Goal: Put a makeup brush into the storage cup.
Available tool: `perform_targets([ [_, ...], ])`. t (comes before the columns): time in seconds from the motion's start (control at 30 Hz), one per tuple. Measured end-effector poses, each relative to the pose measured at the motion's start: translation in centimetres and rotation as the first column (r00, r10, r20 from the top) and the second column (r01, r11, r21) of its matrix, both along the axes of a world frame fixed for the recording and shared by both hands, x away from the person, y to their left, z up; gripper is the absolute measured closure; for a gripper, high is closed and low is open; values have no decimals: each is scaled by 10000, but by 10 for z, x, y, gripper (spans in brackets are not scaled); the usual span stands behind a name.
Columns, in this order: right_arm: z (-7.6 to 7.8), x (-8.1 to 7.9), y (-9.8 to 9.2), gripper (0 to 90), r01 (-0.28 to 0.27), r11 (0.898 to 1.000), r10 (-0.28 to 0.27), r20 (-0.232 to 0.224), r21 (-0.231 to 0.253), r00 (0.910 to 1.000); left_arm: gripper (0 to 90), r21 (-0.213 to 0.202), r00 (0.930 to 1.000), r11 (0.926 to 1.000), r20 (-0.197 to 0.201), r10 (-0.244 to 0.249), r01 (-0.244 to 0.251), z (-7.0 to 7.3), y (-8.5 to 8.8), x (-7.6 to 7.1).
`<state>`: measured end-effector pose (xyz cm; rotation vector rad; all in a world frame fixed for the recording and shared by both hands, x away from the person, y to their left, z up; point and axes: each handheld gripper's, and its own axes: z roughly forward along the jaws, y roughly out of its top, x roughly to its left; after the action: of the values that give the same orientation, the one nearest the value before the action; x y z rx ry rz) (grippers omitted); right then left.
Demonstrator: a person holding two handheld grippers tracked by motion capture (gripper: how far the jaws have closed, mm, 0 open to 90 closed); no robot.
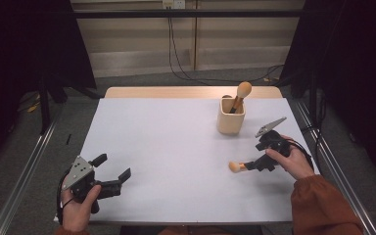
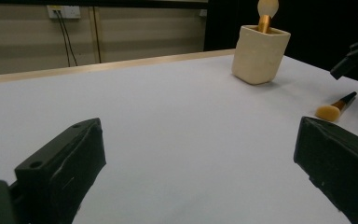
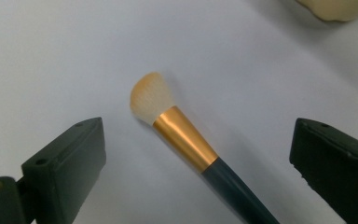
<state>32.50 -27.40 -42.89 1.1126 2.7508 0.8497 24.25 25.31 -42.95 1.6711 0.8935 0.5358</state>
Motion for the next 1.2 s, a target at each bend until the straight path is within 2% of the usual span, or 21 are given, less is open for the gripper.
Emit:
perform_targets([
  [0.1,-1,2,1,29,-325,9995,325,-228,-3,9992,20,-18,10000,10000,14,11,-11,0,0,0],
  [0.27,-3,5,7,33,-888,9955,866,-617,-336,9943,20,12,10000,10000,-10,-3,3,0,0,0],
  [0.37,-3,7,11,37,-1193,9913,1154,-684,-548,9910,20,20,10000,10000,-27,-5,5,0,0,0],
  [0.53,-6,11,18,54,-1755,9768,1654,-880,-1230,9823,20,62,10000,10000,-14,-24,24,0,0,0],
  [0.63,-8,12,21,40,-1818,9723,1682,-1006,-1467,9806,20,61,10000,10000,-18,-26,26,0,0,0],
  [0.73,-12,14,24,52,-1924,9633,1715,-1220,-1871,9776,20,75,10000,10000,-20,-28,28,0,-1,0],
  [0.8,-15,15,24,101,-2183,9530,1939,-1305,-2102,9723,20,69,10000,10000,-25,-36,36,0,-1,0],
  [0.9,-17,15,24,178,-2374,9445,2109,-1349,-2271,9682,20,44,10000,10000,-34,-40,40,-1,-1,0],
  [0.97,-18,16,24,227,-2378,9438,2093,-1417,-2296,9675,20,46,10000,10000,-32,-38,38,0,-1,0],
  [1.07,-21,19,23,289,-2644,9329,2334,-1485,-2445,9610,20,48,10000,10000,-28,-42,42,0,-1,0],
  [1.2,-23,19,24,380,-2836,9232,2543,-1408,-2595,9568,20,60,10000,10000,-30,-66,66,-1,-1,1],
])
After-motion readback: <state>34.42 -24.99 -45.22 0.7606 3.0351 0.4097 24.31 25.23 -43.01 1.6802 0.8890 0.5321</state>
